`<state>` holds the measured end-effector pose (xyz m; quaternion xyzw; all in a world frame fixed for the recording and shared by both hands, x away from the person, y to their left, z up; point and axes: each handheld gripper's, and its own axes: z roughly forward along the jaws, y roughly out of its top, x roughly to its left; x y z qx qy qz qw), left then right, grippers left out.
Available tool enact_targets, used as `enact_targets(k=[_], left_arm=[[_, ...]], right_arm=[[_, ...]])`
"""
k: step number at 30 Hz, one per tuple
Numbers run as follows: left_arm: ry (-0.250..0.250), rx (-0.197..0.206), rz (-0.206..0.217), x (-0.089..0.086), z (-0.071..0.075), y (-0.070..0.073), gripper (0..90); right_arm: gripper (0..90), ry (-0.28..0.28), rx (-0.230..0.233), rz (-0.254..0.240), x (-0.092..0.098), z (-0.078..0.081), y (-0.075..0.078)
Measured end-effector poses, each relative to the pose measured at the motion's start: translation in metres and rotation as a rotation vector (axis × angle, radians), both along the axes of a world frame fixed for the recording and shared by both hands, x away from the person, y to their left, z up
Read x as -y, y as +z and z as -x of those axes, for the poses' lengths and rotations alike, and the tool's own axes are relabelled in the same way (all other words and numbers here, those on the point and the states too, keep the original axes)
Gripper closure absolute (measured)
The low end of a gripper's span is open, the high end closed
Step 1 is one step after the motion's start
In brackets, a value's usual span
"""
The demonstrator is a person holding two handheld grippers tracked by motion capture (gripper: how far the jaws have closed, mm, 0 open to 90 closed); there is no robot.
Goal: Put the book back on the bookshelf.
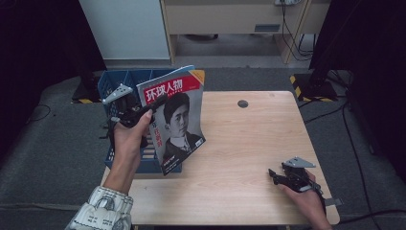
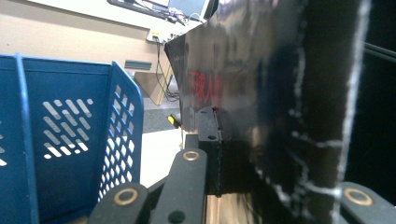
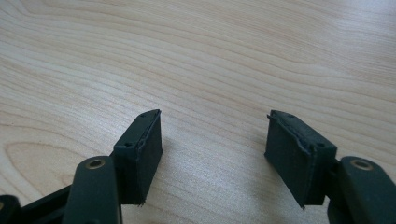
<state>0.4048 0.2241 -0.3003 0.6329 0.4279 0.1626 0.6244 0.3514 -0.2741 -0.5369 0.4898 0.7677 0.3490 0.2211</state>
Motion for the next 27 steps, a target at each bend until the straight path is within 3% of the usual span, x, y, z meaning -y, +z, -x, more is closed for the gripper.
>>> enact_targets(k=[7, 27], left_arm=[[0.018, -0.001, -0.002, -0.01, 0.001, 0.0, 86.5], [0.063, 0.018, 0.049, -0.043, 0.01, 0.006, 86.5]], right_arm=[[36.1, 0.0, 0.0, -0.001, 0.0, 0.0, 0.0], [36.1, -0.003, 0.001, -0.002, 0.0, 0.0, 0.0]])
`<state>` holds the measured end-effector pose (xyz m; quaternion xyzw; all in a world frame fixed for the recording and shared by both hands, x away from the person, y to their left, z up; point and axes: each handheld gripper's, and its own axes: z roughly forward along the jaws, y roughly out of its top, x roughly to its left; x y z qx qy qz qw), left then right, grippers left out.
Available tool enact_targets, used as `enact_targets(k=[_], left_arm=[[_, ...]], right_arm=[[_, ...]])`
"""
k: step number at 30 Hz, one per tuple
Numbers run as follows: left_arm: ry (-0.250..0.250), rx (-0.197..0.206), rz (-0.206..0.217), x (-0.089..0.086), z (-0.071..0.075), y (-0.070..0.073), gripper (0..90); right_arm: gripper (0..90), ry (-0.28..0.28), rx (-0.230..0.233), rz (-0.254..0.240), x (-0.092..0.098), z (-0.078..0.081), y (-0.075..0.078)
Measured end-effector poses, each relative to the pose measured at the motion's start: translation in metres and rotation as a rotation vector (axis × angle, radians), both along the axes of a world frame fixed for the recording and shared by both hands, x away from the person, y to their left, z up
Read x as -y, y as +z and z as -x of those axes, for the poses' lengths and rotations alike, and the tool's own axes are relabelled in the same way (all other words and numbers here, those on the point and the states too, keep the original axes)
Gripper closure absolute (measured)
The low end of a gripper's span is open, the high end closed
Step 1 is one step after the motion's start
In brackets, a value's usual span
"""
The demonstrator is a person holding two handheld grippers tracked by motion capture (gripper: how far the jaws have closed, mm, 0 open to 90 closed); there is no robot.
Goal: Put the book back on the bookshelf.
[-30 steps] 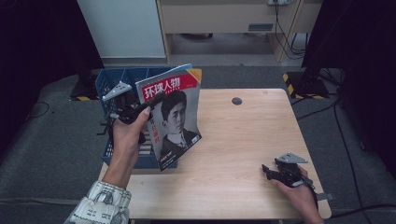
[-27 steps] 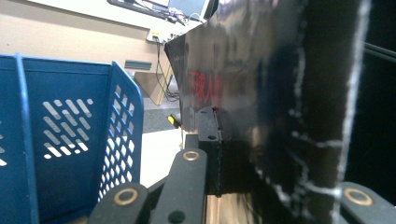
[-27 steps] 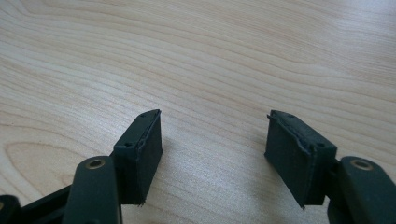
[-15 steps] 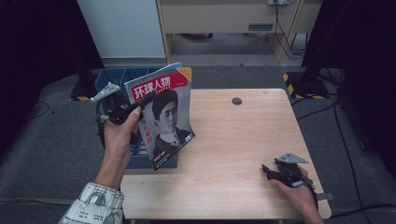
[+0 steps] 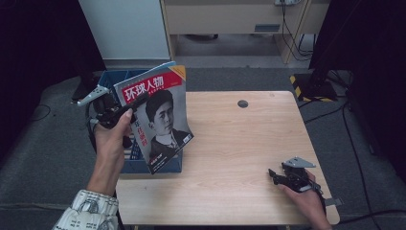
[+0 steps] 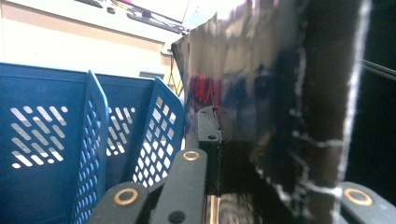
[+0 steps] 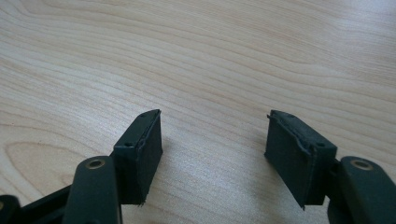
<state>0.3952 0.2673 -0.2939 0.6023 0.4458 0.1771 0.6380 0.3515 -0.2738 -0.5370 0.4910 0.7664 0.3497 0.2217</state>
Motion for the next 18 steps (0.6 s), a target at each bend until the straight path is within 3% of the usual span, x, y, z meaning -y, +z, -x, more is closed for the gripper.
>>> enact_targets(k=[18], left_arm=[[0.051, 0.025, 0.003, -0.029, 0.009, 0.009, 86.5]], right_arm=[[36.2, 0.0, 0.0, 0.0, 0.0, 0.0, 0.0]])
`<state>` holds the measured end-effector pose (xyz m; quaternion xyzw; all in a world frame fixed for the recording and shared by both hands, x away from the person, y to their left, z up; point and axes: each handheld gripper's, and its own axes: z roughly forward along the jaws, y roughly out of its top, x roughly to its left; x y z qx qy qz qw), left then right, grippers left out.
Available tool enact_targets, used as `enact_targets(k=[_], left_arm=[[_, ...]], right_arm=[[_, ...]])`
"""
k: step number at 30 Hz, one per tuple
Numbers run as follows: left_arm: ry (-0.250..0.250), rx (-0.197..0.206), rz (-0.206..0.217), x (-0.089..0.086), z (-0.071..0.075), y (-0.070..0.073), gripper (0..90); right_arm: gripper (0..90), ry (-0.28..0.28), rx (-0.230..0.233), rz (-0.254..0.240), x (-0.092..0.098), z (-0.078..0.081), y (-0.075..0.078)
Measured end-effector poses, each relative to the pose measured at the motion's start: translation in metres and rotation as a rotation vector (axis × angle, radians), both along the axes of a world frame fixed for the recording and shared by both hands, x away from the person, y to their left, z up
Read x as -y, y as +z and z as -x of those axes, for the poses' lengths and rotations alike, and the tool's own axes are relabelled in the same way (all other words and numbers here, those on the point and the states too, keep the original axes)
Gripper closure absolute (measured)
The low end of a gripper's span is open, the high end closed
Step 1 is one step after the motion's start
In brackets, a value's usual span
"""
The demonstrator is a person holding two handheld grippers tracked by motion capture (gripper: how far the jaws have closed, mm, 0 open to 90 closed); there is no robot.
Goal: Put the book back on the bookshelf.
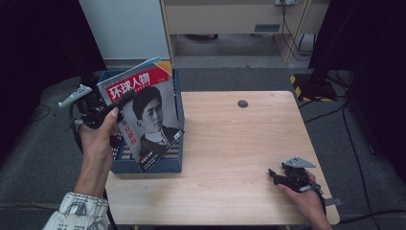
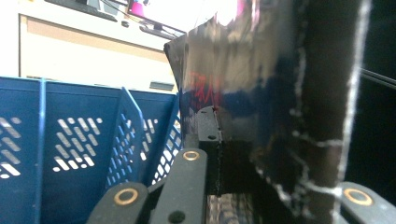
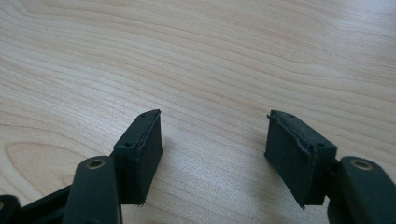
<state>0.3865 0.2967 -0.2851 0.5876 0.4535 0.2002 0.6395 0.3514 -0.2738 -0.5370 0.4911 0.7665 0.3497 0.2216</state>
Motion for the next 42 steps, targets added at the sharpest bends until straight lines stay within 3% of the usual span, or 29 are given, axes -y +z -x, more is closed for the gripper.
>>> enact_targets(k=[42], left_arm=[[0.081, 0.005, 0.005, -0.048, 0.013, -0.004, 86.5]], right_arm=[[36.2, 0.001, -0.001, 0.0, 0.0, 0.0, 0.0]])
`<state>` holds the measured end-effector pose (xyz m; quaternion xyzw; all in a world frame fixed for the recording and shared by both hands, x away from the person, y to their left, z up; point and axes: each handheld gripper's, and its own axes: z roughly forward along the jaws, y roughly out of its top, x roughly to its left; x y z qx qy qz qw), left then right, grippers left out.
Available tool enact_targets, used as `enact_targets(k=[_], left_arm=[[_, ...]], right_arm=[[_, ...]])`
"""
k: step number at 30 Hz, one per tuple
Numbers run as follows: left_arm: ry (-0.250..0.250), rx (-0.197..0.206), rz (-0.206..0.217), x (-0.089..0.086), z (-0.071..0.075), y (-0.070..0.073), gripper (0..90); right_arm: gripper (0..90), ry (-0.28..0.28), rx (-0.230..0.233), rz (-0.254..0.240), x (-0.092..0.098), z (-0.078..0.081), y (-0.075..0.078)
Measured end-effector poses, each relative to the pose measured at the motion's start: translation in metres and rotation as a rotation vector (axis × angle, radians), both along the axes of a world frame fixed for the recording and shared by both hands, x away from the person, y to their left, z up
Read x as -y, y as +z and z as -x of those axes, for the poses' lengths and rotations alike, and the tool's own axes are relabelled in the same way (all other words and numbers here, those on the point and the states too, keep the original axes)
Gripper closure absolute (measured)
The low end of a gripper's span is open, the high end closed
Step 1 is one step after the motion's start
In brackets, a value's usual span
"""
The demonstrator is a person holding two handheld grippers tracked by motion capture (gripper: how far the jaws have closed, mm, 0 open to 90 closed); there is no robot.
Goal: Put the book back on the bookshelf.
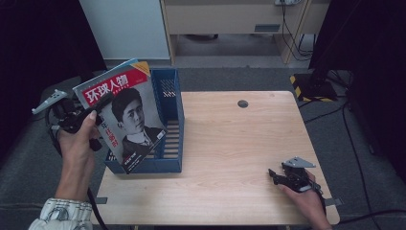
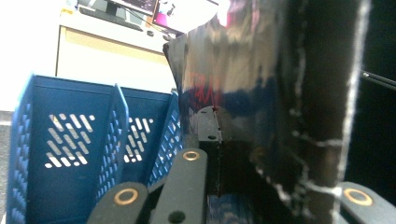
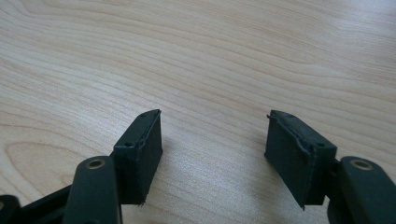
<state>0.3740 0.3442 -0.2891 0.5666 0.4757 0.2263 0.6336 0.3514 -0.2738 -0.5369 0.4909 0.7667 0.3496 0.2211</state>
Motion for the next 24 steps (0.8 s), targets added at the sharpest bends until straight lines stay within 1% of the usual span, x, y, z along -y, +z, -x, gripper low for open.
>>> enact_targets(k=[17, 24], left_arm=[[0.042, 0.001, 0.006, -0.026, 0.01, -0.001, 86.5], [0.054, 0.004, 0.01, -0.034, 0.012, -0.001, 86.5]], right_arm=[[36.2, -0.001, 0.001, 0.0, 0.0, 0.0, 0.0], [36.2, -0.001, 0.001, 0.0, 0.0, 0.0, 0.0]])
